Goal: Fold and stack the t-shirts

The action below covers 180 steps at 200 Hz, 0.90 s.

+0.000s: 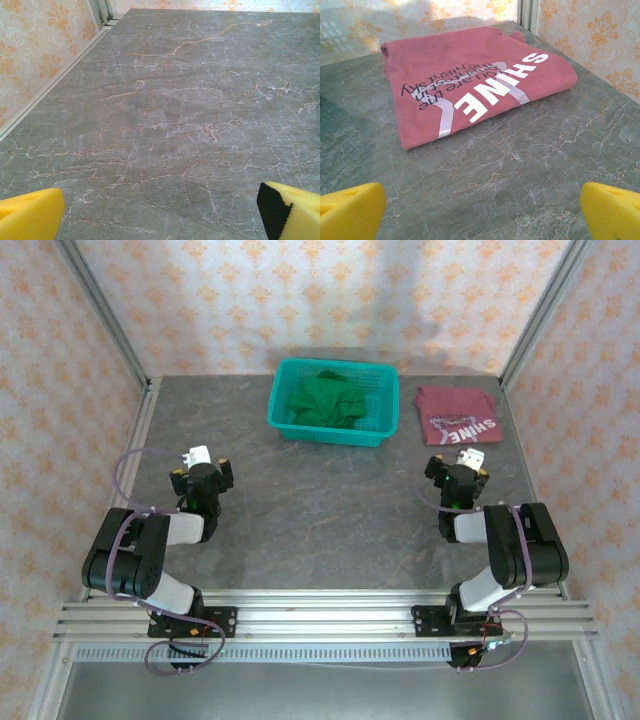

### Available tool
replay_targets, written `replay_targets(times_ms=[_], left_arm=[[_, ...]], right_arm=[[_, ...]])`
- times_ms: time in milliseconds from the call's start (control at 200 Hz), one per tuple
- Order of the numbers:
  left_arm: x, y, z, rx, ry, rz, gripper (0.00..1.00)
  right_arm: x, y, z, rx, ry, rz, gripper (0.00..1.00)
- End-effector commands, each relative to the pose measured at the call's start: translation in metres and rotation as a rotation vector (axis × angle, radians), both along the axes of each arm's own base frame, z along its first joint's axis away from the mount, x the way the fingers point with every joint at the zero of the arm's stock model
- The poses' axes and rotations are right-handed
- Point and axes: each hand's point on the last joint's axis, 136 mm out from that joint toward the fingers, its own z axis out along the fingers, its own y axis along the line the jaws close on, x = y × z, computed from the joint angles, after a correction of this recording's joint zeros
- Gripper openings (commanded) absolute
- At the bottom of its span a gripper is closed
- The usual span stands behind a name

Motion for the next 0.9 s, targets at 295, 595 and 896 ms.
replay_targets(times_ms=[295, 595, 896], left_arm=[[0.004, 0.006, 0.017, 0.009, -0.050, 0.035, 1.00], [0.004, 0.006, 0.017, 0.010, -0.049, 0.036, 1.00], [0.012, -0.005, 0.029, 0.013, -0.038, -0.039, 1.00]], right_arm=[[0.004, -0.001, 0.002, -0.018, 0.000, -0.008, 0.99], [0.004, -0.001, 0.002, -0.018, 0.001, -0.007, 0.99], [0.005, 0.005, 0.022, -0.026, 0.022, 0.025, 0.99]])
